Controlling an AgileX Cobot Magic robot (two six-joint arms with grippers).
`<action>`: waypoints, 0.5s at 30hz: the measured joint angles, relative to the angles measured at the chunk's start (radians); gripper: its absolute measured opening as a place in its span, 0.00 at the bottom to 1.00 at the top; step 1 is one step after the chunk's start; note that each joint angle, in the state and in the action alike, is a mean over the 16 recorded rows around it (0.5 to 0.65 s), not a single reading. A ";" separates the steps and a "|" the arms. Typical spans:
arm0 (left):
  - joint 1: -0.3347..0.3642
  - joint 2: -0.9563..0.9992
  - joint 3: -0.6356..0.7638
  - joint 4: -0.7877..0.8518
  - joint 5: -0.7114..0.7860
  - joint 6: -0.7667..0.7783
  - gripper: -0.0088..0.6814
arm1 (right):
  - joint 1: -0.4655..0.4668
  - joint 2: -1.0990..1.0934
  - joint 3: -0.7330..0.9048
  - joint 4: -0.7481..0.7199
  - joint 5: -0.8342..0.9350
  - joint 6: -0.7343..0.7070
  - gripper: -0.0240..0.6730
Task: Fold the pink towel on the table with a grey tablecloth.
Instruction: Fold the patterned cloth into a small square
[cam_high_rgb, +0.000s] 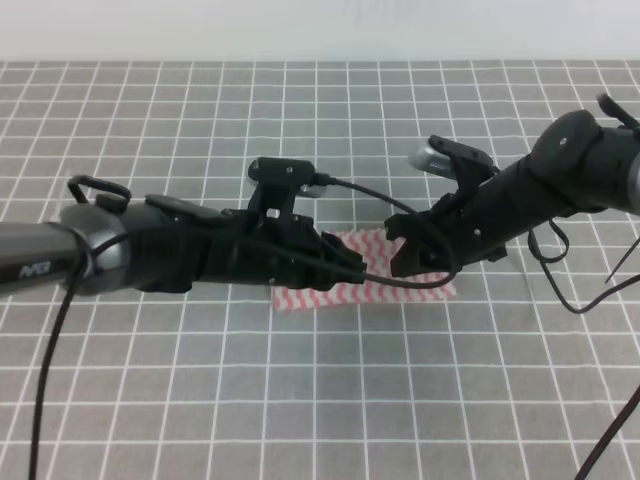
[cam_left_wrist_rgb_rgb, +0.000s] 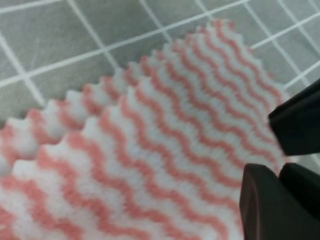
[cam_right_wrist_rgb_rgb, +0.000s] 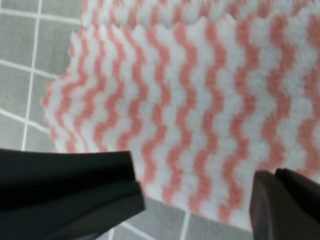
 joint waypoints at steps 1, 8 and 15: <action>-0.002 0.007 -0.006 0.000 0.001 0.000 0.09 | 0.004 0.000 0.000 0.004 -0.003 -0.001 0.01; -0.004 0.048 -0.027 0.005 0.004 -0.002 0.09 | 0.027 0.002 0.000 0.021 -0.023 -0.003 0.01; -0.004 0.077 -0.030 0.017 -0.006 -0.004 0.09 | 0.037 0.009 0.000 0.024 -0.033 -0.003 0.01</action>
